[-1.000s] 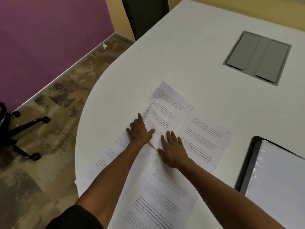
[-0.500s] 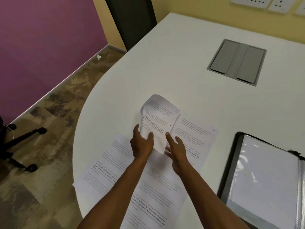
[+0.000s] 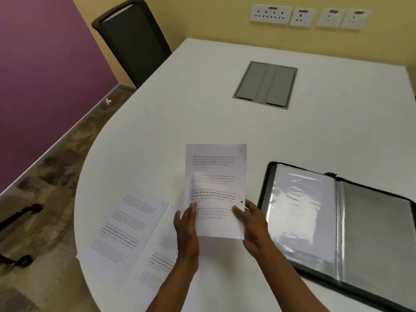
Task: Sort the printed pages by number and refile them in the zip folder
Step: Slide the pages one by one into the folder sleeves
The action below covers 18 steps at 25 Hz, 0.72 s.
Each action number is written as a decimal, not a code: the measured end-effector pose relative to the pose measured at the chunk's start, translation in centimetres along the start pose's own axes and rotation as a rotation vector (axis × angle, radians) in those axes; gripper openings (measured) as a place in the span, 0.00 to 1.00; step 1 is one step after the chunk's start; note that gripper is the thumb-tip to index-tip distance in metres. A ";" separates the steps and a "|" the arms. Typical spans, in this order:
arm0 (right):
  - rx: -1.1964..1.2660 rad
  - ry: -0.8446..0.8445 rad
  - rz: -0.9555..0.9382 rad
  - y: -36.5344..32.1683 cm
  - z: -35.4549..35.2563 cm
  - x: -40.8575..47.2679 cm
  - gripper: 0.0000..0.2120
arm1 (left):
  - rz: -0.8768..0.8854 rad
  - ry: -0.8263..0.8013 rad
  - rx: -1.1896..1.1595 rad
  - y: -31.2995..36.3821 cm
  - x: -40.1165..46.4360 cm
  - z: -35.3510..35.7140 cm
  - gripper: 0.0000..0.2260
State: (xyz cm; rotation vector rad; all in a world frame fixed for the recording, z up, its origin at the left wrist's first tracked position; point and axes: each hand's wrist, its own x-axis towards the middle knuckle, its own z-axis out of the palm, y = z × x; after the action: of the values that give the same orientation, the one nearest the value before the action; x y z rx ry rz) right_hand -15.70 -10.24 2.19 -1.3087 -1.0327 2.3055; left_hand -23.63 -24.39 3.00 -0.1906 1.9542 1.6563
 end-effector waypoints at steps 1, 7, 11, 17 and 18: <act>0.015 0.013 0.016 -0.3 -2.4 -1.3 0.16 | -0.021 0.022 -0.043 -0.6 -1.2 0.7 0.18; -0.024 0.154 -0.022 0.0 -16.0 -7.3 0.16 | -0.020 0.074 0.083 -4.6 -6.8 6.3 0.15; -0.049 0.237 -0.030 0.3 -23.6 -10.7 0.16 | 0.000 -0.132 0.230 -6.5 -11.9 10.9 0.16; -0.075 0.309 -0.010 -0.5 -32.7 -14.1 0.12 | 0.055 -0.285 0.353 -10.9 -17.1 15.8 0.14; -0.080 0.312 -0.001 -0.5 -33.8 -14.5 0.11 | 0.047 -0.304 0.360 -11.6 -17.7 16.4 0.13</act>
State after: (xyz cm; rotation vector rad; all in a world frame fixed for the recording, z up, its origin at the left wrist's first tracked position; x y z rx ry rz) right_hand 20.31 -3.16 0.44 -1.6338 -1.0255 1.9909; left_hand 1.65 -15.88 0.58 0.2328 1.9862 1.2463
